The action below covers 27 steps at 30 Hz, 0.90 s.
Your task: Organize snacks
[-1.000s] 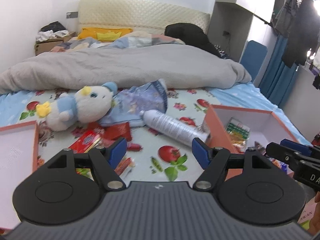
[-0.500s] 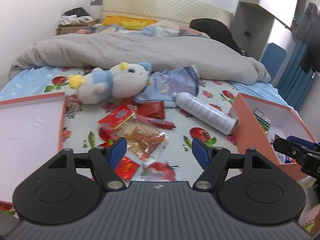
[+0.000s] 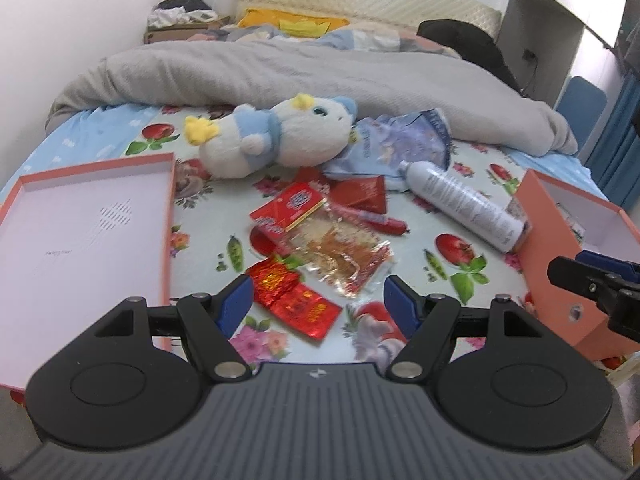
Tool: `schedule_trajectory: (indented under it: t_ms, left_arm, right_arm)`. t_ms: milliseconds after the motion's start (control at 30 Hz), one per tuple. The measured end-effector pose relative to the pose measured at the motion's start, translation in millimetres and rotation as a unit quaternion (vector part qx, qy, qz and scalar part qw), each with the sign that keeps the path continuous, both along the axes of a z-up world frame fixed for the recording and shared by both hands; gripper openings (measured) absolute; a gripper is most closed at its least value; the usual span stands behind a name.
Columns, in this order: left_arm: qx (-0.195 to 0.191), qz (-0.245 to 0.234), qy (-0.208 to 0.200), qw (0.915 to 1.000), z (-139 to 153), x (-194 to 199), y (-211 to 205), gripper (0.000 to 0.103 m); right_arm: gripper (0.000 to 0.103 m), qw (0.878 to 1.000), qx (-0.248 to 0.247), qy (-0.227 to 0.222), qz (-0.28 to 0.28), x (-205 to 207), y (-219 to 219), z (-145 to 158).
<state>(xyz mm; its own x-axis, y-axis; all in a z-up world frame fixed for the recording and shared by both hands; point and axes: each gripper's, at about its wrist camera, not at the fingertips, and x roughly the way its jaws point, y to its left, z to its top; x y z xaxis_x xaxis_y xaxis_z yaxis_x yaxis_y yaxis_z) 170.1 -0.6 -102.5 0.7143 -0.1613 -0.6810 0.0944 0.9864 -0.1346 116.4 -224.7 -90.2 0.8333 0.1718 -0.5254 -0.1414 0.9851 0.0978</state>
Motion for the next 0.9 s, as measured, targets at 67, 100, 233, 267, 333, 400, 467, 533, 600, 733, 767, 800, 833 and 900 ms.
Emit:
schedule_trajectory:
  t_ms: [67, 100, 233, 267, 333, 400, 467, 533, 600, 733, 767, 800, 833, 900]
  left_arm:
    - [0.002, 0.000, 0.009, 1.0000, -6.0, 4.8, 2.5, 0.076]
    - [0.005, 0.000, 0.013, 0.9999, -8.8, 6.7, 3.2, 0.076]
    - [0.012, 0.002, 0.030, 0.9995, -24.9, 14.6, 9.5, 0.076]
    - [0.011, 0.006, 0.035, 0.9993, -29.3, 16.7, 11.8, 0.076]
    - [0.008, 0.024, 0.052, 0.9983, -36.9, 23.2, 17.2, 0.076]
    - [0.000, 0.029, 0.059, 0.9978, -42.6, 27.7, 22.1, 0.076]
    - [0.001, 0.030, 0.067, 0.9973, -48.9, 32.4, 23.2, 0.077]
    - [-0.003, 0.025, 0.077, 0.9967, -56.1, 37.9, 23.7, 0.077]
    - [-0.007, 0.025, 0.085, 0.9961, -63.0, 44.1, 24.6, 0.077]
    - [-0.015, 0.025, 0.102, 0.9944, -78.0, 60.1, 25.3, 0.077]
    - [-0.018, 0.026, 0.104, 0.9941, -80.6, 63.8, 25.0, 0.077]
    - [-0.019, 0.027, 0.106, 0.9938, -83.8, 68.5, 24.6, 0.077]
    - [-0.020, 0.029, 0.109, 0.9934, -86.7, 72.8, 24.4, 0.077]
    - [-0.019, 0.028, 0.117, 0.9926, -92.8, 82.0, 23.7, 0.077]
  right_arm:
    - [0.050, 1.000, 0.001, 0.006, 0.009, 6.4, 5.8, -4.2]
    - [0.050, 1.000, 0.003, 0.010, 0.013, 10.5, 8.7, -7.0]
    - [0.050, 0.999, 0.009, 0.031, 0.028, 26.9, 16.4, -18.6]
    - [0.050, 0.999, 0.008, 0.037, 0.031, 31.0, 18.6, -22.3]
    - [0.050, 0.998, 0.009, 0.049, 0.040, 40.2, 23.1, -29.2]
    - [0.050, 0.997, 0.011, 0.060, 0.049, 50.7, 27.2, -35.4]
    - [0.050, 0.996, 0.014, 0.070, 0.057, 61.2, 31.8, -40.6]
    - [0.050, 0.995, 0.014, 0.076, 0.066, 71.9, 36.4, -44.7]
    - [0.050, 0.994, 0.008, 0.083, 0.071, 83.8, 41.0, -50.4]
    - [0.050, 0.990, 0.003, 0.099, 0.102, 109.4, 47.2, -60.8]
    - [0.050, 0.988, -0.002, 0.100, 0.116, 115.1, 49.2, -63.0]
    - [0.049, 0.987, -0.009, 0.102, 0.124, 120.8, 50.8, -65.6]
    - [0.050, 0.986, -0.017, 0.105, 0.131, 127.3, 51.9, -68.7]
    - [0.050, 0.983, -0.027, 0.112, 0.140, 140.6, 51.6, -75.2]
